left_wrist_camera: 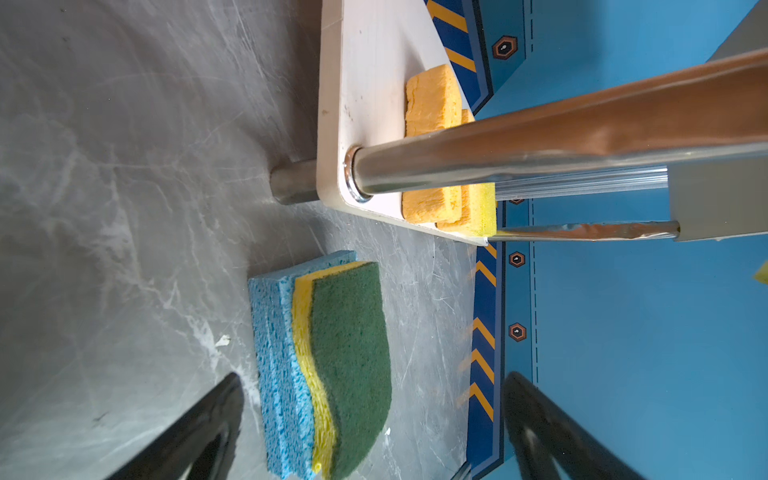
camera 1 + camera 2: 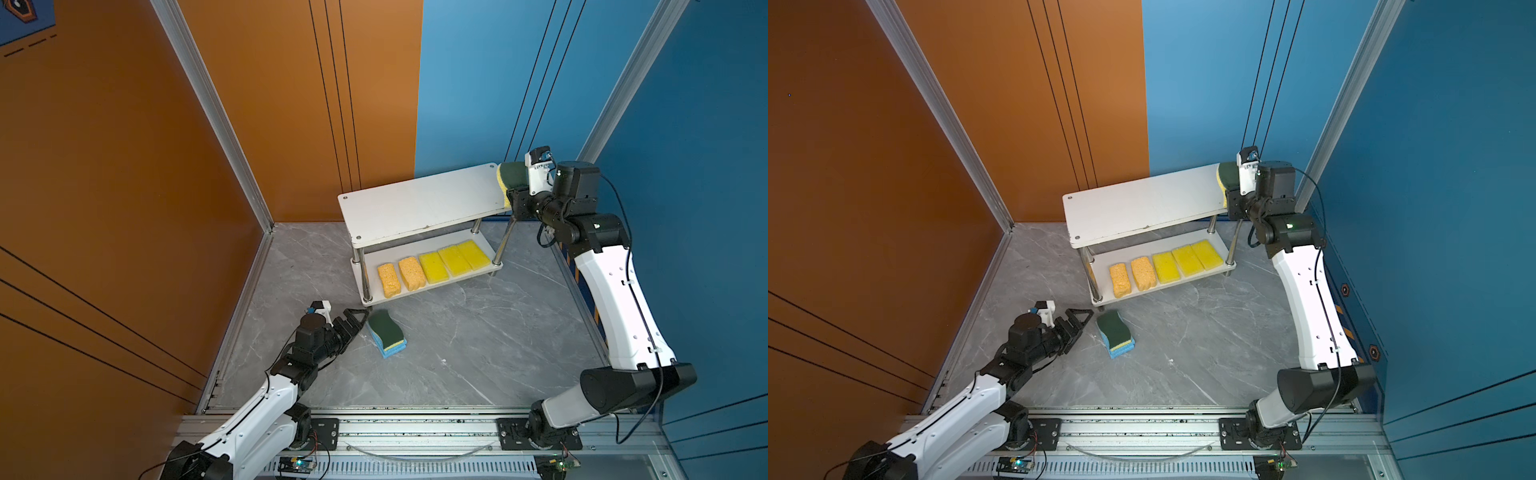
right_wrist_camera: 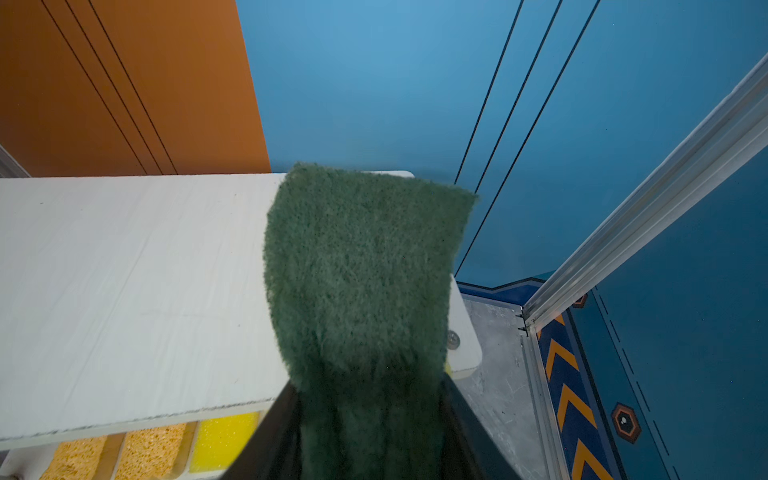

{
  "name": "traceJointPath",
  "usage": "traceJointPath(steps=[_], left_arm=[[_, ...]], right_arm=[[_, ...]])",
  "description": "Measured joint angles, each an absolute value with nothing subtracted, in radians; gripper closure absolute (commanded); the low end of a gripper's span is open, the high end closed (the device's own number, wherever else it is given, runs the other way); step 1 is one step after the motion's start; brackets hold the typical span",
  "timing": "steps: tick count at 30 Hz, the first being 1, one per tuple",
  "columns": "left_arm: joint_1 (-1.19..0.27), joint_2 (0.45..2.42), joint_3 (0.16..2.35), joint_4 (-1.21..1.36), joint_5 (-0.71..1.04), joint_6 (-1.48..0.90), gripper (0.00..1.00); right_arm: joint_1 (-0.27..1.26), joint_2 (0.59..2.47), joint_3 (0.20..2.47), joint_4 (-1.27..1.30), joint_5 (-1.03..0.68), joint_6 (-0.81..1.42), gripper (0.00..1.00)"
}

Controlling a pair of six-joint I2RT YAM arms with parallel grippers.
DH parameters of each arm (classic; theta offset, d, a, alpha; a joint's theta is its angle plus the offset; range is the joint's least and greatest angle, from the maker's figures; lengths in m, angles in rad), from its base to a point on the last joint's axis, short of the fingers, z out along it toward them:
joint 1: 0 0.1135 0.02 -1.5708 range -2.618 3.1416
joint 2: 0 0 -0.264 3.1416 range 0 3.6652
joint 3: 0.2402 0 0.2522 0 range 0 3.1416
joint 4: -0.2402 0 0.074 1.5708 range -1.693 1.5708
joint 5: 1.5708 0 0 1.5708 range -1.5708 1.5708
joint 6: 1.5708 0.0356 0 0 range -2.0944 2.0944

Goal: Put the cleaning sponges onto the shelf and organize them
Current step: 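Raise the scrub sponge above the top surface of the shelf, then lower the scrub sponge onto the top shelf surface with the right gripper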

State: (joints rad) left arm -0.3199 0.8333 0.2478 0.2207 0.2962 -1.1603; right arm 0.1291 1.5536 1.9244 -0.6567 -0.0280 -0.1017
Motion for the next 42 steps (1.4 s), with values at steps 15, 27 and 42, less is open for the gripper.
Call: traceJointPath(steps=[15, 27, 42], left_arm=[[-0.312, 0.856, 0.248, 0.219, 0.296, -1.168, 0.02], [-0.311, 0.884, 0.265, 0.219, 0.292, -1.168, 0.02], [-0.308, 0.936, 0.294, 0.222, 0.292, -1.168, 0.02]], right_arm=[[0.118, 1.721, 2.056, -0.617, -0.097, -0.108, 0.55], [0.158, 1.766, 2.06, -0.616, -0.116, -0.108, 0.54], [0.136, 1.781, 2.062, -0.616, -0.129, -0.15, 0.53]])
